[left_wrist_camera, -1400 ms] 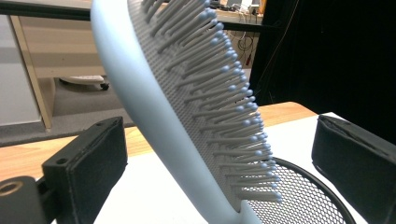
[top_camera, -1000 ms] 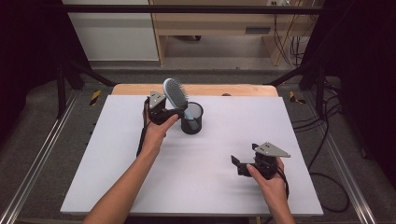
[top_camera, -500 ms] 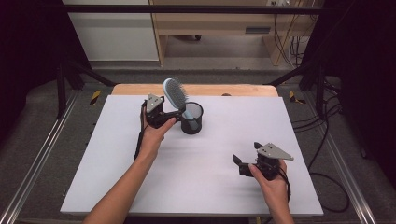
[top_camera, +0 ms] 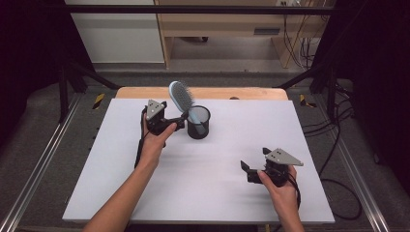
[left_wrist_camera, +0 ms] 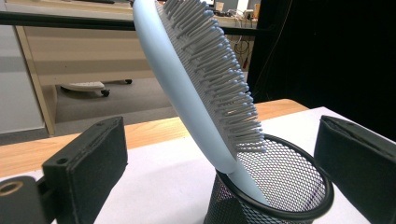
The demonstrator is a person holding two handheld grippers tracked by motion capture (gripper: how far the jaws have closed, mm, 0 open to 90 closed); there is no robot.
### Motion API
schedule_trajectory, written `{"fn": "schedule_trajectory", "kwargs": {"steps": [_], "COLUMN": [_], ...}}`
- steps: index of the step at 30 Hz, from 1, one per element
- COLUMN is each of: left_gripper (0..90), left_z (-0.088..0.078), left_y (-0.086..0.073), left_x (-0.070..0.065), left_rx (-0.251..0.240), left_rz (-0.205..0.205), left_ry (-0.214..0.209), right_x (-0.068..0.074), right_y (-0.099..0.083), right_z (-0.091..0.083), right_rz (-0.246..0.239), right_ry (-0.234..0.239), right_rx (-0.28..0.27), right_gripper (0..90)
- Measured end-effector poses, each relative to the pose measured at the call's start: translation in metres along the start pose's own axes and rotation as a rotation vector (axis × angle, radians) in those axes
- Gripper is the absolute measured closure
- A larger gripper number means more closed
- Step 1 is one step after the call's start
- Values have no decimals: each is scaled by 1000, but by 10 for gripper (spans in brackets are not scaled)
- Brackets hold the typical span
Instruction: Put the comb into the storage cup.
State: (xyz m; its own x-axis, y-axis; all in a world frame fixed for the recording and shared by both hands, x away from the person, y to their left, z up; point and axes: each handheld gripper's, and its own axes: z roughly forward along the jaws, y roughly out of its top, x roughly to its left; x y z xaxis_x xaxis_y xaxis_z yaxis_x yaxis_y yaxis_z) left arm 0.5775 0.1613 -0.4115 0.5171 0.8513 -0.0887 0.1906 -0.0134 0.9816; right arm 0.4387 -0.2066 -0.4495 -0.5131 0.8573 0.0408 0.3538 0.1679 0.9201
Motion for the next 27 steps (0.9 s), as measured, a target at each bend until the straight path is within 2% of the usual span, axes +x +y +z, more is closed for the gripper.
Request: {"fn": "schedule_trajectory", "kwargs": {"steps": [10,20,27], "left_gripper": [28,28,28], "left_z": [-16,-29,-37], "left_y": [1,-1,1], "left_x": [-3,-3,-3], "left_rx": [6,11,4], "left_rz": [-24,-7,-1], "left_ry": [-16,-21,-27], "right_x": [2,1,0], "right_y": [1,0,0], "right_z": [-1,-4,-5], "right_rz": [-31,-43,-49], "right_ry": [-19,-75,-74], "right_rx": [-19,-40,-46], "right_gripper": [45,43,48]}}
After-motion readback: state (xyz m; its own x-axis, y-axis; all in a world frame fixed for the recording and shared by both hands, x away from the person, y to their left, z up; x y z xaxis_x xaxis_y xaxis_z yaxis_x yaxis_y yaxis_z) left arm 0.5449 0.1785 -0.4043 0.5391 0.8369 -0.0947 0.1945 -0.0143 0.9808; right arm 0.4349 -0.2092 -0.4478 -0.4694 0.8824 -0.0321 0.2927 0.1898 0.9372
